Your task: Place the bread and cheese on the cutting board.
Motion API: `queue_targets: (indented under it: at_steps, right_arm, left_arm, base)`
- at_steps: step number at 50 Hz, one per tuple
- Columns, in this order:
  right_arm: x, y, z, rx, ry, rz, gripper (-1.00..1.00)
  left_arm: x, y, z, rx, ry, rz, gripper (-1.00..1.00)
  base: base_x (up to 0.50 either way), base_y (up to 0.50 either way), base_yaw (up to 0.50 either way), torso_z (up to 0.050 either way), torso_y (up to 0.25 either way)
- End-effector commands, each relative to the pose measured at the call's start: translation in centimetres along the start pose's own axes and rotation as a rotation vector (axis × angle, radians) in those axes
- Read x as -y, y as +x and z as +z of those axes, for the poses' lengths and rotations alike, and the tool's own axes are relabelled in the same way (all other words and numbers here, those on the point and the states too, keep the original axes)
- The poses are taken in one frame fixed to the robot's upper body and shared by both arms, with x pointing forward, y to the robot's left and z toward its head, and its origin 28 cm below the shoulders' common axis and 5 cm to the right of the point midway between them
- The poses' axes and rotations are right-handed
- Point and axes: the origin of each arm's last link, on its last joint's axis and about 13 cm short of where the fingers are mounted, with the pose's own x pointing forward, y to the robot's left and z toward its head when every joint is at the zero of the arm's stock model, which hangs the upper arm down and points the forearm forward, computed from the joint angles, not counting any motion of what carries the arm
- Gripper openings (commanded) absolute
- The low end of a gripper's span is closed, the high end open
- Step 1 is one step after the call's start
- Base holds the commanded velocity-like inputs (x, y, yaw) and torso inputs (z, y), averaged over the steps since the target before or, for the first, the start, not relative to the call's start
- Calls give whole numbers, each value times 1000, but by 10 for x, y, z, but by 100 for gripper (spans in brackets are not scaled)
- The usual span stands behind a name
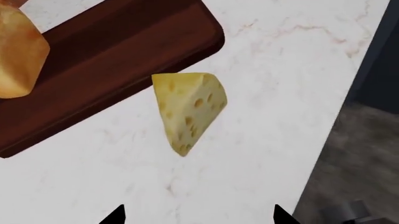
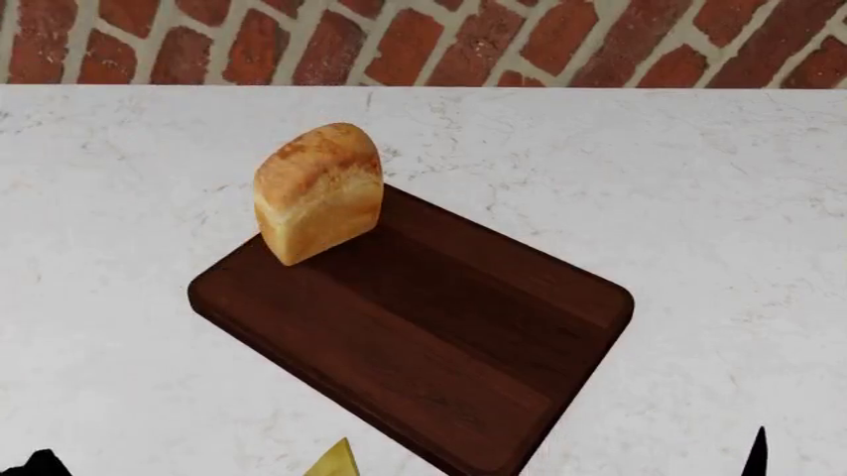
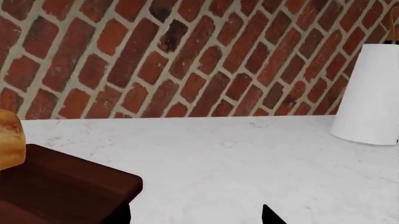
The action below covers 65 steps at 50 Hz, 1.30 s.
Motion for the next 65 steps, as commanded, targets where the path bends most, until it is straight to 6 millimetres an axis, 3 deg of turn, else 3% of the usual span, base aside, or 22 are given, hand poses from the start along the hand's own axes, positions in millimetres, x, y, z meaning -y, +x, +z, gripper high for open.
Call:
queue_targets:
  at_steps: [1,10,21,35,47,65]
  right_arm:
    - [0,3,1,29,-14,18,100]
    - [1,4,0,31,-16,38,100]
    - [1,3,0,39,-13,41,100]
    - [1,4,0,37,-16,52,100]
    - [1,3,0,41,-9,43,100]
    - [1,3,0,46,-7,35,100]
  left_arm:
    - [-11,34,0,15,-112,-11,100]
    - [-19,48,13,22,-99,-26,100]
    - [-5,59,10,-17,-42,-72,100]
    - [-19,84,27,-39,-58,-72,100]
    - [-16,99,24,-84,-40,-100,100]
    - [-26,123,0,-200,-95,-102,100]
  base:
    - [0,0,0,0,0]
    - [0,0,0,0,0]
    - [0,0,-1,-1,0]
    - [1,-3,-3,-1,0]
    - [1,-3,-3,-2,0]
    - [5,-5,-6,-5,0]
